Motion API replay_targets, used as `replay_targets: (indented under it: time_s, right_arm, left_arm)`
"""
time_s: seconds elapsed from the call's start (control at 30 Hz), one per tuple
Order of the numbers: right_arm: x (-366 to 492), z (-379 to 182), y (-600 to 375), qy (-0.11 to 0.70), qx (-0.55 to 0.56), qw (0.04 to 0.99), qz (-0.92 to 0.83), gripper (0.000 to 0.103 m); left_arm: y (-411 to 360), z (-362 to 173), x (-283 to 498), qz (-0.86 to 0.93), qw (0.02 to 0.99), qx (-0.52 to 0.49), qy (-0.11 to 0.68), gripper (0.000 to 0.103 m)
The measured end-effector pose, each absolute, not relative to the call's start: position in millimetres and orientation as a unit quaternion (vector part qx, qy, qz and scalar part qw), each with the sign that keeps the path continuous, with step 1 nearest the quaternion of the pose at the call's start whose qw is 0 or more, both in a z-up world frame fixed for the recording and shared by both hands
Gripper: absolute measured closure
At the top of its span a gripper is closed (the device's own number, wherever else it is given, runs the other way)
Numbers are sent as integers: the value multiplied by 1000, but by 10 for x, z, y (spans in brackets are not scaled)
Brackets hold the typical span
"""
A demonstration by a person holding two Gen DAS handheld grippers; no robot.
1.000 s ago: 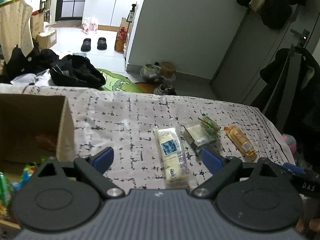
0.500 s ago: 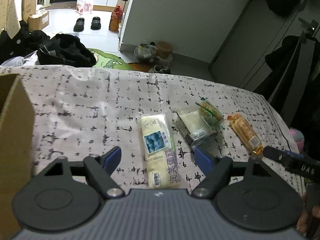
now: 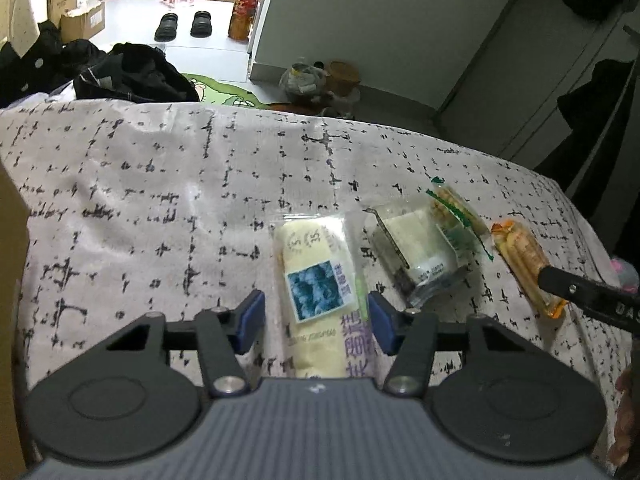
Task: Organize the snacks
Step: 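Grasp the white bread packet with the left gripper while the right gripper grasps the orange-wrapped bar, then carry both snacks over the cardboard box and open both grippers to drop them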
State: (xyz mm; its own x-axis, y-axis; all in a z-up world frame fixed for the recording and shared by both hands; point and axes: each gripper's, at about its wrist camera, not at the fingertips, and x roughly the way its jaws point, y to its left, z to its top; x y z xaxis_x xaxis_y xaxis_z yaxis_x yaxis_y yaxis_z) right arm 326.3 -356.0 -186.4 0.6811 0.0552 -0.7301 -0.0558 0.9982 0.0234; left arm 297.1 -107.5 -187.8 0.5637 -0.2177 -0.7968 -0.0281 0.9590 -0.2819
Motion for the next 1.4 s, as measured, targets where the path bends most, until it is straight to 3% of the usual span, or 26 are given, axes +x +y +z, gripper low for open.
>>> replay_targets:
  time_s: [0.17, 0.33, 0.43, 0.5, 0.57, 0.97, 1.4]
  right_arm:
    - [3424, -1929, -3532, 403, -2, 915, 28, 19]
    - [3520, -2060, -3495, 427, -8, 903, 32, 20]
    - [3465, -2084, -3441, 436, -25, 899, 38, 39]
    - [3407, -2081, -3401, 442, -36, 895, 45, 62]
    - [3365, -2058, -3382, 445, -37, 893, 50, 67]
    - [2842, -1906, -3441, 448, 82, 888, 57, 68]
    - [2557, -1646, -3028, 423, 104, 895, 95, 68]
  left_arm:
    - [-1111, -1894, 3021, -44, 872, -131, 471, 65]
    - [-1126, -1883, 3018, -38, 873, -120, 472, 71]
    - [-1128, -1846, 3005, -37, 872, -115, 474, 72]
    - [-1107, -1828, 2977, -40, 873, -116, 471, 73]
    - [-1080, -1819, 2938, -38, 874, -116, 471, 74]
    - [-869, -1705, 2604, -36, 879, -120, 461, 76]
    - [-653, -1311, 2314, -47, 897, -144, 414, 76]
